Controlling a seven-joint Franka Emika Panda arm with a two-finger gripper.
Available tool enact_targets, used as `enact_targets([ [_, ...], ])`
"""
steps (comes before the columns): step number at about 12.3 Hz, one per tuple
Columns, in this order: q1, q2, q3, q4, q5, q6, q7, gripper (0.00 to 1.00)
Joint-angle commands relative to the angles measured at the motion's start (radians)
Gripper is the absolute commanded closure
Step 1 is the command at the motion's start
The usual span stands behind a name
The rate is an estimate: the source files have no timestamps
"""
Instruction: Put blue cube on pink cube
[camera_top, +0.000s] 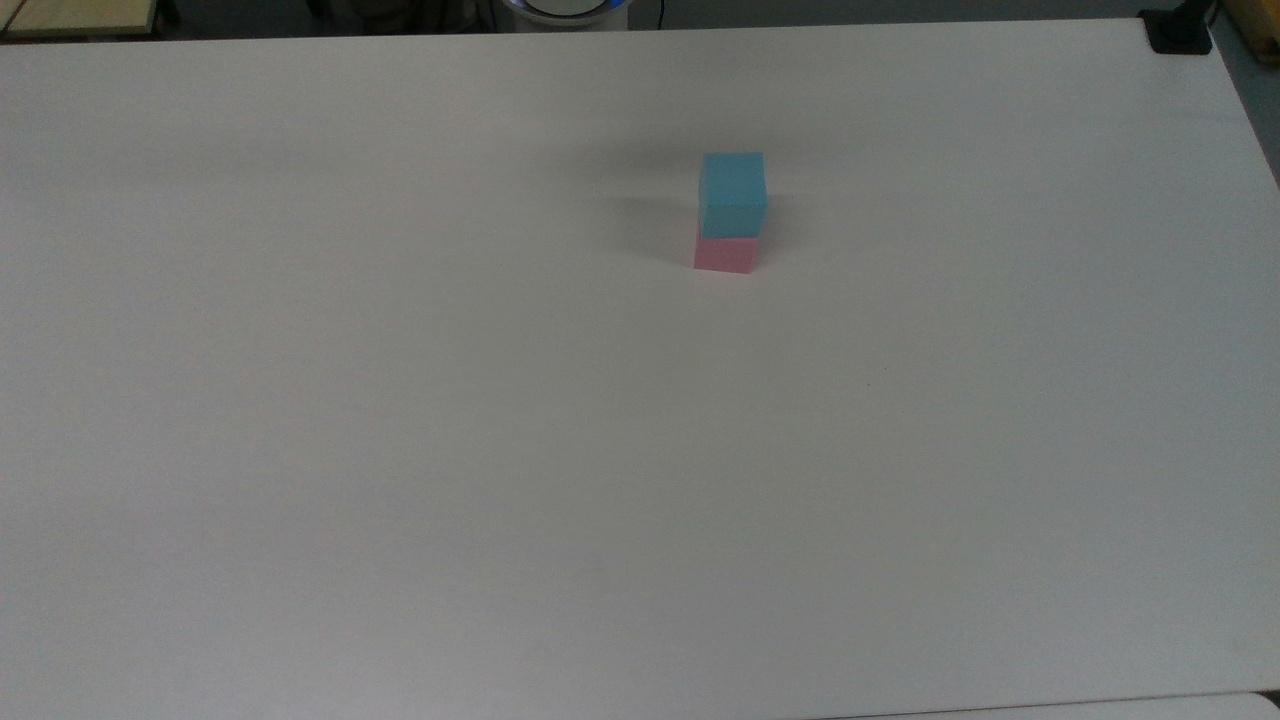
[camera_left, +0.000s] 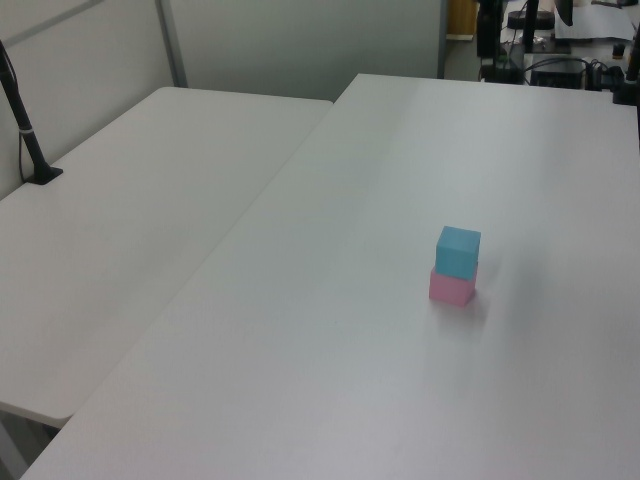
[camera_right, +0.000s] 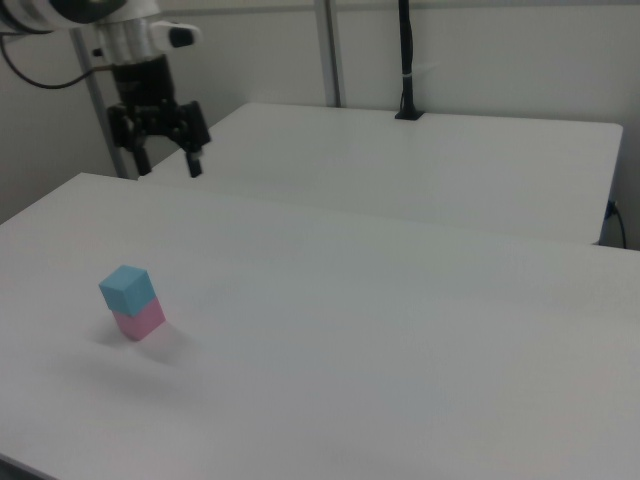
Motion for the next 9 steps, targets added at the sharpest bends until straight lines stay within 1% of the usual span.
enact_targets([
  [1, -0.129, 0.013, 0.003, 0.021, 0.002, -0.021, -0.111, 0.0],
  [2, -0.157, 0.014, 0.003, 0.021, 0.002, -0.016, -0.117, 0.0],
  [4, -0.171, 0.014, 0.001, 0.016, 0.003, 0.033, -0.117, 0.0],
  [6, -0.166, 0.011, 0.008, 0.018, 0.013, 0.044, -0.101, 0.0],
  [7, -0.162, 0.008, 0.017, 0.018, 0.017, 0.045, -0.066, 0.0],
  [8, -0.145, 0.01, 0.018, 0.018, 0.019, 0.05, 0.003, 0.0],
  [9, -0.127, 0.013, 0.02, 0.018, 0.02, 0.05, 0.014, 0.0],
])
